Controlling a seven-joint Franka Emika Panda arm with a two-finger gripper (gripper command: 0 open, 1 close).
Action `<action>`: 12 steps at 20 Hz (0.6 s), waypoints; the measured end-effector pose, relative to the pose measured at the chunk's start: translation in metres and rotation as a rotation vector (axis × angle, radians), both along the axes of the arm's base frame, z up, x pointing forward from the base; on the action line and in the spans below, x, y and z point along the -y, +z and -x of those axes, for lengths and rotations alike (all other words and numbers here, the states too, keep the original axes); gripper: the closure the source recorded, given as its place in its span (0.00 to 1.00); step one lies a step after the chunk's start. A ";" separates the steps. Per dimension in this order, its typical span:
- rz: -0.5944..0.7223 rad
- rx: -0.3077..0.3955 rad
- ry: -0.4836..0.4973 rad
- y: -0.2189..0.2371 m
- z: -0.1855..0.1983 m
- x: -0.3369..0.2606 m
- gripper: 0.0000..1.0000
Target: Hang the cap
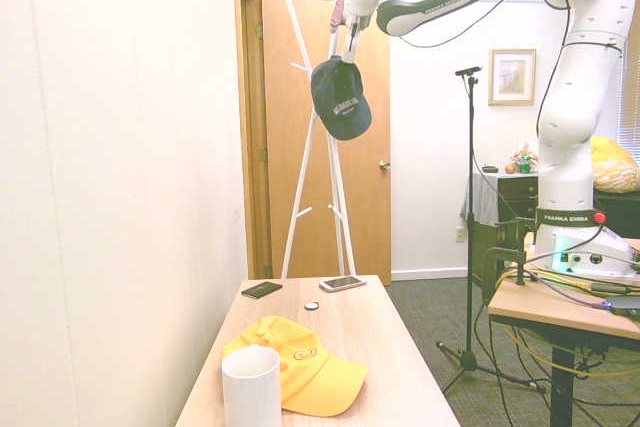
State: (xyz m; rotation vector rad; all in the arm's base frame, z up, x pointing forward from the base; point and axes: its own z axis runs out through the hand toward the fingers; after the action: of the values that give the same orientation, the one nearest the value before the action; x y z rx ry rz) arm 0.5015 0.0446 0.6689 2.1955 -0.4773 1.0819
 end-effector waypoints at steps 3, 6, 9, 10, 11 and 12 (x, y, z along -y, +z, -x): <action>-0.001 0.003 -0.001 0.000 0.001 0.000 0.00; -0.006 0.007 -0.004 0.001 0.002 0.003 0.00; -0.059 0.005 -0.011 0.001 0.004 0.003 0.00; -0.098 -0.003 -0.012 0.001 0.007 0.001 0.00; -0.153 -0.021 -0.009 0.001 0.011 -0.001 0.00; -0.216 -0.046 -0.002 0.002 0.016 -0.005 0.00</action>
State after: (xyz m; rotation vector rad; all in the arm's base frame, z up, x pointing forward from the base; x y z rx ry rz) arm 0.4853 0.0494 0.6708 2.4009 -0.5994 1.0168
